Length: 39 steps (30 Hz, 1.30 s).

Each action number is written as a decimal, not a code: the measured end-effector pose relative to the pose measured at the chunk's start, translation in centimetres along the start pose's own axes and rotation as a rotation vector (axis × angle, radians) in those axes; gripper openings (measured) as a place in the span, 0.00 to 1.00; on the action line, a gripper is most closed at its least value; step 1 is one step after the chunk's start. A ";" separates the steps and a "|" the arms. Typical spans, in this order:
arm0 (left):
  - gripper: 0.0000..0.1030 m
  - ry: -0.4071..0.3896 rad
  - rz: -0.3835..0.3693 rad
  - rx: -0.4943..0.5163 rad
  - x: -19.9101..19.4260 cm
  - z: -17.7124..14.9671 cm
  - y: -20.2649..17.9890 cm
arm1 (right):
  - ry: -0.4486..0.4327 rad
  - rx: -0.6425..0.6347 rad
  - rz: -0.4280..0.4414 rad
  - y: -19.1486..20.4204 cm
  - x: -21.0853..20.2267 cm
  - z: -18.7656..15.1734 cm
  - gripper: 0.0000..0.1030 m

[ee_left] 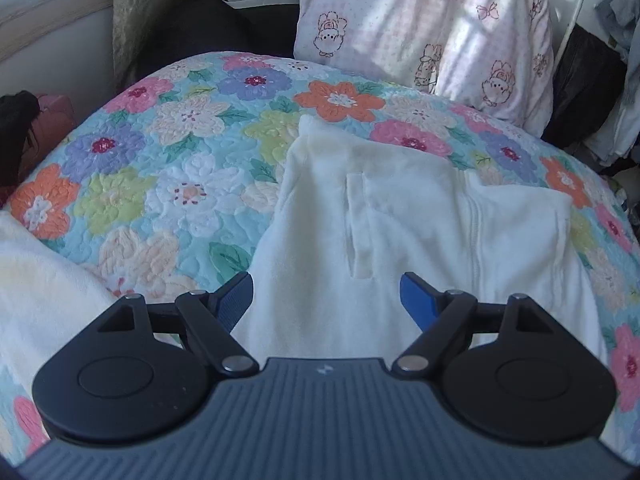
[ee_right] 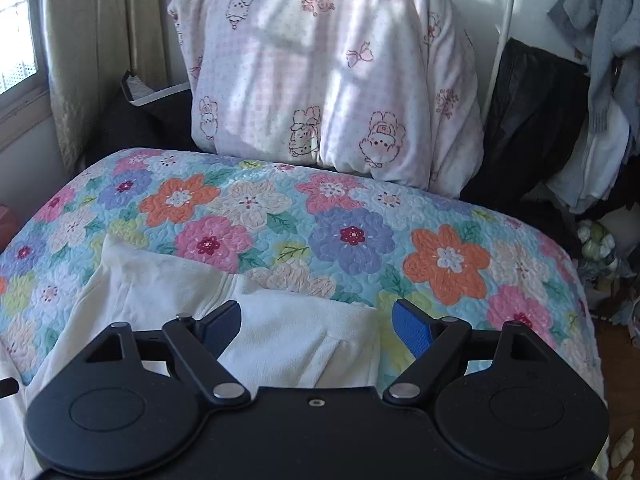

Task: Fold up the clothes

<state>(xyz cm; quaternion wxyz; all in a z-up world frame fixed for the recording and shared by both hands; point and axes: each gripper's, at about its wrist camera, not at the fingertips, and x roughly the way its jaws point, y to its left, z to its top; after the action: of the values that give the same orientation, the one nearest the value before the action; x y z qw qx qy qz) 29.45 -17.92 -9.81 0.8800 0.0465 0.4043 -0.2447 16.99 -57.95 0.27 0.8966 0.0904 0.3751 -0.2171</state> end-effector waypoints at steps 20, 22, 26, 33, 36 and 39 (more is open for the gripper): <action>0.88 -0.053 0.068 0.096 23.4 14.3 -0.2 | 0.056 0.289 0.248 -11.1 21.9 -5.0 0.74; 0.74 -0.046 0.039 0.095 25.0 13.7 -0.6 | 0.036 0.277 0.329 -10.8 21.7 -5.8 0.55; 0.08 -0.034 -0.260 0.064 25.2 10.6 -1.4 | -0.026 0.194 0.370 -8.8 19.7 -7.6 0.40; 0.08 -0.186 -0.452 0.293 17.4 3.3 -4.9 | -0.087 0.085 0.449 -6.8 16.4 -9.9 0.26; 0.09 -0.109 -0.445 0.351 15.9 1.1 -5.8 | -0.043 -0.015 0.438 -5.5 15.9 -11.4 0.26; 0.09 -0.056 -0.390 0.374 15.4 -0.1 -5.6 | 0.014 -0.097 0.478 -4.3 15.5 -12.4 0.26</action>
<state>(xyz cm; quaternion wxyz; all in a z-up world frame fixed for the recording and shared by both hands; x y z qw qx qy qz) 35.23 -28.87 -20.55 0.8033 0.1227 0.3291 -0.4811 16.81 -62.75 -19.51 0.9232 0.1351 0.3592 0.0200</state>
